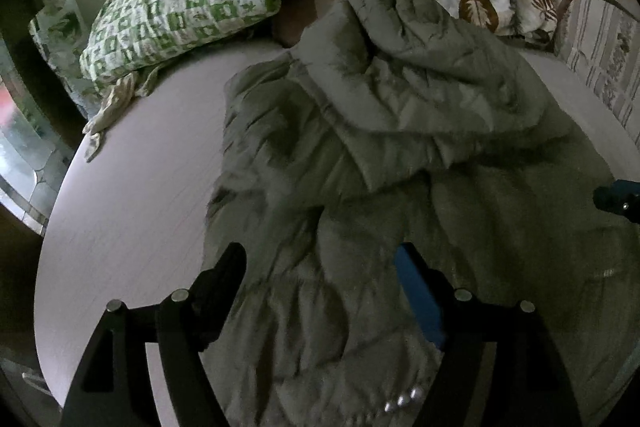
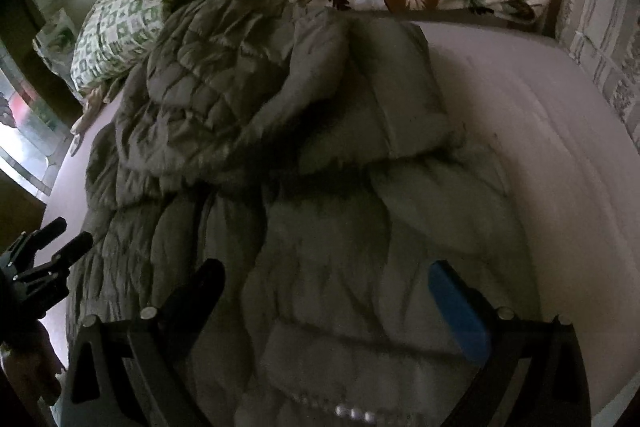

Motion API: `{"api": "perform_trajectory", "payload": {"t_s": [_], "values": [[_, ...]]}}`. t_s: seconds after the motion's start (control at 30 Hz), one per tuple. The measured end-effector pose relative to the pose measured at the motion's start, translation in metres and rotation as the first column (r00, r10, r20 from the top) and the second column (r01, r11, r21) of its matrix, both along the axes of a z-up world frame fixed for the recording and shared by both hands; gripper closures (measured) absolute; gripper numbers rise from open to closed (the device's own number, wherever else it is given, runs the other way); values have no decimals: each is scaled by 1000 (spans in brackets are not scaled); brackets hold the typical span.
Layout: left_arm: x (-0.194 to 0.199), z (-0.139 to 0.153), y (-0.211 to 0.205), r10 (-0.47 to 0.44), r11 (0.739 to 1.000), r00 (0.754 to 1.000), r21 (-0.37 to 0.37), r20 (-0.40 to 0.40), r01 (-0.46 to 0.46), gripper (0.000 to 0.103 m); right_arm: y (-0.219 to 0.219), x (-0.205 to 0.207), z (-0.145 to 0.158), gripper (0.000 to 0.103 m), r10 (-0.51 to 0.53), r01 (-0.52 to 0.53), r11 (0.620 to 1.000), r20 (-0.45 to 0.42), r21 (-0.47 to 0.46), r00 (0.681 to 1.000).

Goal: Fold large clothes

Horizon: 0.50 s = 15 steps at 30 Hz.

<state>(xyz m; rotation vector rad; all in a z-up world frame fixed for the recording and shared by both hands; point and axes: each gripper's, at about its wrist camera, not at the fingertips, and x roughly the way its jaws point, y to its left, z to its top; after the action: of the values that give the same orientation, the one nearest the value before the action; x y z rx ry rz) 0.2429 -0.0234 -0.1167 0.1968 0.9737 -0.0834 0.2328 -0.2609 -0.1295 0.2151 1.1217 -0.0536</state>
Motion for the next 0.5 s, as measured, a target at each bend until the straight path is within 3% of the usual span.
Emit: {"api": "perform_trajectory", "payload": {"t_s": [0.5], "values": [[-54,-1,26,38,999,999,-15,-21,-39,25,-6,-56,-2,0,-6,6,1000,-8,-5,1000]]}}
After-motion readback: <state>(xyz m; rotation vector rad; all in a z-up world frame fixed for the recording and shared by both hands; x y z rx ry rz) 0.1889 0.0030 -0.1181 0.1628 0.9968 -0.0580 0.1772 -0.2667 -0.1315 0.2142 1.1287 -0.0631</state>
